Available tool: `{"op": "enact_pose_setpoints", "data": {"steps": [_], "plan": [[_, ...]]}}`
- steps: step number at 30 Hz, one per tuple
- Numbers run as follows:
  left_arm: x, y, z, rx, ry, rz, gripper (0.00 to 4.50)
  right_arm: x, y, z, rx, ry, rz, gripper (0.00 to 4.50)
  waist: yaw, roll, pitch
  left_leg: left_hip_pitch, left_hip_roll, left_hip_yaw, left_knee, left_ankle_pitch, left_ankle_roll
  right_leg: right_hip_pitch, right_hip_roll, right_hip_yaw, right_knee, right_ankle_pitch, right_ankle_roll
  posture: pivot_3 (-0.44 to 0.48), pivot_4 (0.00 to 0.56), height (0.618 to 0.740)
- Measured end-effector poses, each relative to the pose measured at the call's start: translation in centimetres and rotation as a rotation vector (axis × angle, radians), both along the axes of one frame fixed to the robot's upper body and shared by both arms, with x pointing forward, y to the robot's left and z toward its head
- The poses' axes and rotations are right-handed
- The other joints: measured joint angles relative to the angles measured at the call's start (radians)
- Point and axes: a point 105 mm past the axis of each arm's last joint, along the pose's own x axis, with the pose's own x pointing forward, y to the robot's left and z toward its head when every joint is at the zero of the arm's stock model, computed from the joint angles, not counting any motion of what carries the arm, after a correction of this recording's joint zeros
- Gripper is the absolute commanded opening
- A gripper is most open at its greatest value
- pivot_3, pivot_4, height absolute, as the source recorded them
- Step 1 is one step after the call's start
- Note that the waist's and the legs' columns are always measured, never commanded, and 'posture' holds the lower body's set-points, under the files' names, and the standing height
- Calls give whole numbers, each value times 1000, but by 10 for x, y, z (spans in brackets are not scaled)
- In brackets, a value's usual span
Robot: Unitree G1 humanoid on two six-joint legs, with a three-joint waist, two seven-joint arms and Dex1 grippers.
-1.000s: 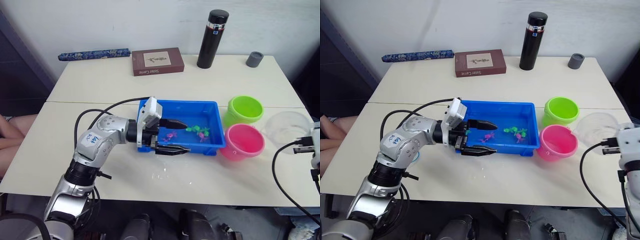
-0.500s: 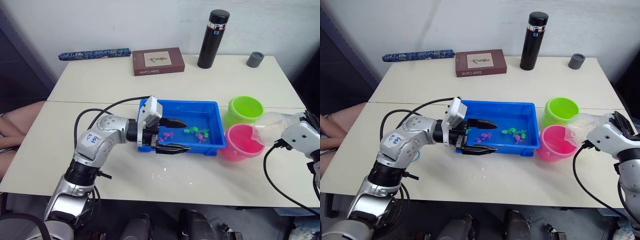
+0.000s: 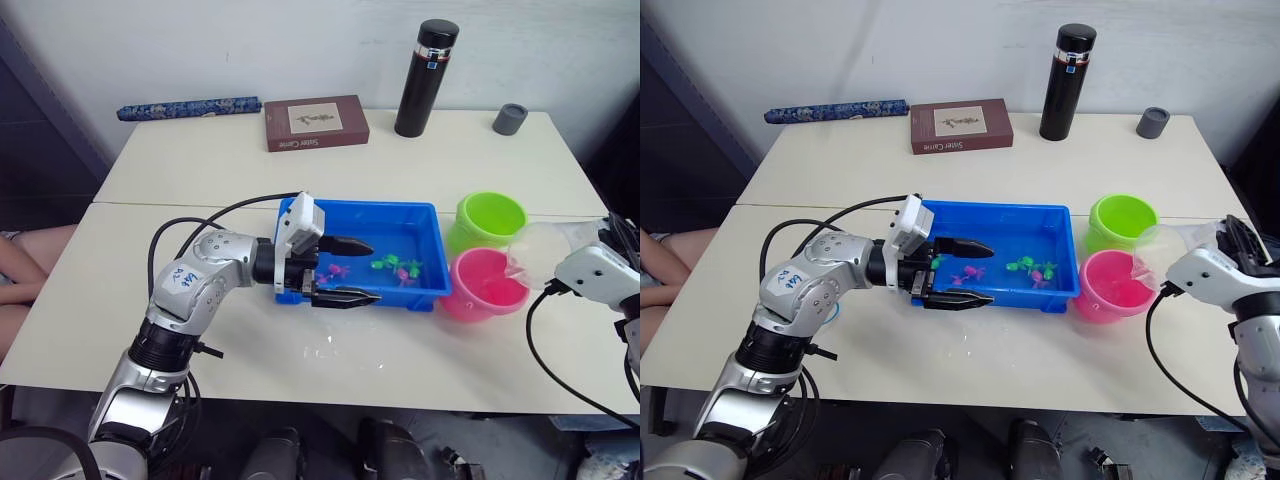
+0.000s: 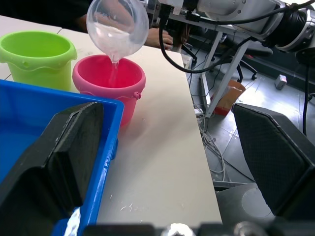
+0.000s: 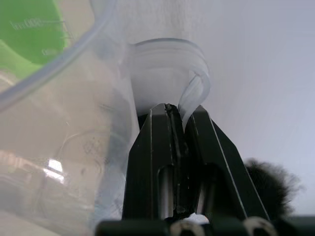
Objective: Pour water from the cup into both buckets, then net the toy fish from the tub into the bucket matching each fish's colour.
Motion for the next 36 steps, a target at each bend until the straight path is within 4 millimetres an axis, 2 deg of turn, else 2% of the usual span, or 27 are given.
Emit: {"op": "enact_pose_setpoints", "data": {"steps": [4,11,18,24,32,36], "plan": [[3,-3,0,-10,0,16,4500,-3,-12,-6,154,-6,-46,35,-1,0,0,0,0,0,0,0,0,0,0,0,0,0,0,0,150,740],[18,-10,-1,-21,-16,118,4500,-5,-32,-20,546,-9,-116,35,-1,0,0,0,0,0,0,0,0,0,0,0,1,0,0,0,150,740],[34,-10,-3,-16,-21,193,4500,11,-28,5,692,-64,-74,35,-2,0,0,0,0,0,0,0,0,-1,0,0,2,0,0,0,150,740],[39,-13,1,-28,-45,200,4500,41,-34,37,600,-105,-94,35,0,0,0,-1,-1,0,0,0,1,-1,0,-1,2,0,0,0,150,740],[40,-15,1,-36,-54,202,4500,76,-34,35,351,-53,-140,35,-3,0,0,-2,-1,0,0,1,1,-2,-1,-1,1,0,0,0,150,740],[41,-14,2,-37,-54,206,4500,87,-34,41,148,-29,-145,35,-4,0,0,-3,-1,1,0,1,1,-3,-1,-1,1,0,0,0,150,740]]}}
